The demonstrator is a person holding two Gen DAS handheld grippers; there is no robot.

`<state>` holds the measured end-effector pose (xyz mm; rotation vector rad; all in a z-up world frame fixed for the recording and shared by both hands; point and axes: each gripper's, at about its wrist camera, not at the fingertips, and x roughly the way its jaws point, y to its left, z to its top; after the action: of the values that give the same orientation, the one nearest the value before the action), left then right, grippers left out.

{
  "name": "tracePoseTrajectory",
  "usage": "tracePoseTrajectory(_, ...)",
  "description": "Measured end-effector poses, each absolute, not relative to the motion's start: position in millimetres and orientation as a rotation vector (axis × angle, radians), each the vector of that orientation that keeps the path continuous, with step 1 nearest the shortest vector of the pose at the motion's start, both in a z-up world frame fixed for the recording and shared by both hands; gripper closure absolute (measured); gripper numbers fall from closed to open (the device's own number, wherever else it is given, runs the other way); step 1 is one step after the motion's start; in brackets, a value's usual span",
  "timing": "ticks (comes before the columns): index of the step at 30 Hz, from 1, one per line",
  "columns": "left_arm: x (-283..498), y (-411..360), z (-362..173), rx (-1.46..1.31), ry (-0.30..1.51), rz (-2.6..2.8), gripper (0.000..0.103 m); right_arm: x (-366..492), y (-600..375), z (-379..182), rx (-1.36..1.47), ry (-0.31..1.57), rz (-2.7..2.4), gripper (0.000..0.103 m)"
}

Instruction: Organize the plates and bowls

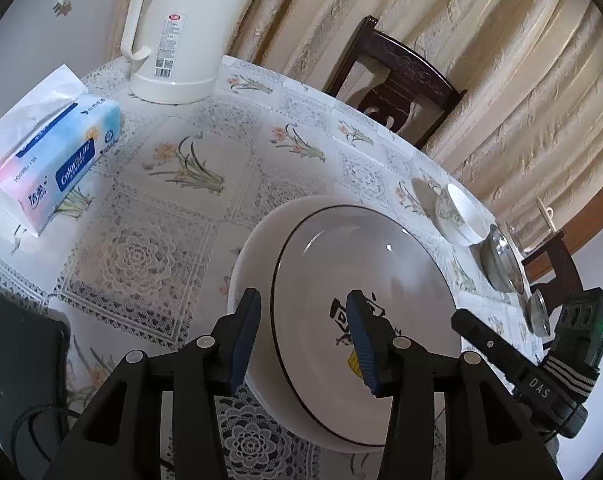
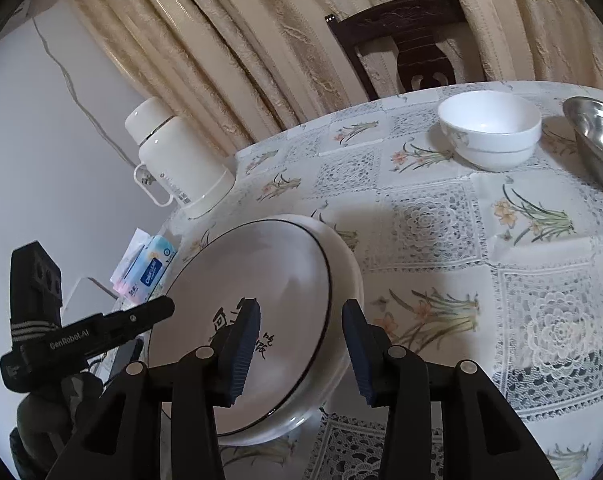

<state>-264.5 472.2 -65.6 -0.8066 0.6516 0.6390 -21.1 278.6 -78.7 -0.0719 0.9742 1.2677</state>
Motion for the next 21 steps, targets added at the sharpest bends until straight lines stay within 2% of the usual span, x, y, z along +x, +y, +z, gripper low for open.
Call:
tracePoseTrajectory(6, -262.1, 456.8, -48.9, -0.637, 0.619, 0.784, 0.057, -10.6, 266.5, -78.5, -0.022, 0.968, 1.232, 0.052)
tracePoseTrajectory(13, -250.4, 434.6, -27.0, -0.554, 0.547, 0.799, 0.051, 11.3, 245.8, -79.7, 0.044, 0.962, 1.168, 0.049)
tracePoseTrajectory(21, -208.0, 403.6, -18.0, -0.526, 0.546, 0.721, 0.046, 41.3, 213.8, -79.6, 0.111, 0.948, 1.102, 0.046)
